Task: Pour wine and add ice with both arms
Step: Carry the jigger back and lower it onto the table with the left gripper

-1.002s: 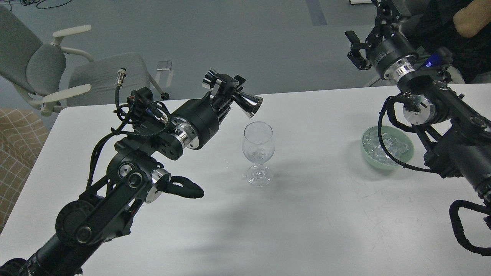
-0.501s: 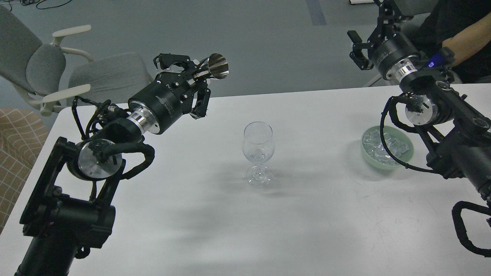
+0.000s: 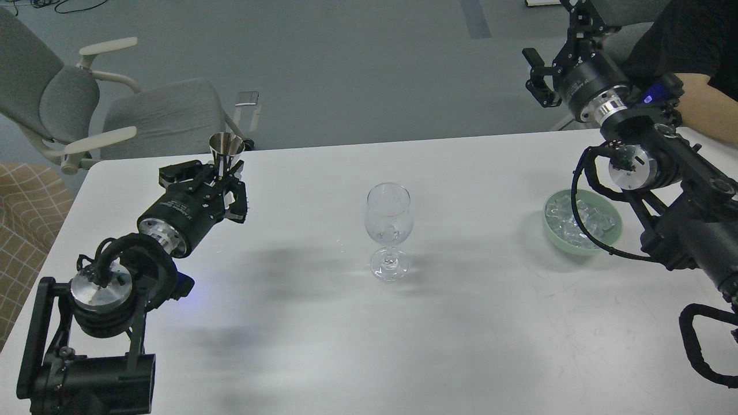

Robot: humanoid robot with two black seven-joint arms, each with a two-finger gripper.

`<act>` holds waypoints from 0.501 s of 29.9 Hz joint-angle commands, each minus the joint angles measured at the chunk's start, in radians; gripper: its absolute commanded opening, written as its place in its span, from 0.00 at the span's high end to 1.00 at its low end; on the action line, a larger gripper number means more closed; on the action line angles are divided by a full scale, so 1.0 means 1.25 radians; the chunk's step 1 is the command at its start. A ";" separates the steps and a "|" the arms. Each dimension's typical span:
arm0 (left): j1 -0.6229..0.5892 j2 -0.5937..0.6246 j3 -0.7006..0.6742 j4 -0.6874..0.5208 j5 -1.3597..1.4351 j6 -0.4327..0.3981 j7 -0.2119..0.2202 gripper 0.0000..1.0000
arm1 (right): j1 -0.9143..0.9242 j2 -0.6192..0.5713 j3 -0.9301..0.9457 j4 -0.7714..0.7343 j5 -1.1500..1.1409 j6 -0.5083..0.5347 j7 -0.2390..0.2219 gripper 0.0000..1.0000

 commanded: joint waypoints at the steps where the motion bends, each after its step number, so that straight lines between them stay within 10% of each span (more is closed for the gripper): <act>1: 0.015 -0.001 -0.018 0.053 -0.012 -0.020 0.000 1.00 | 0.000 0.000 0.000 0.000 0.000 0.000 0.000 0.00; 15: 0.042 -0.002 -0.060 0.161 -0.029 -0.098 0.000 0.94 | -0.006 0.000 0.000 0.000 0.000 0.000 0.000 0.00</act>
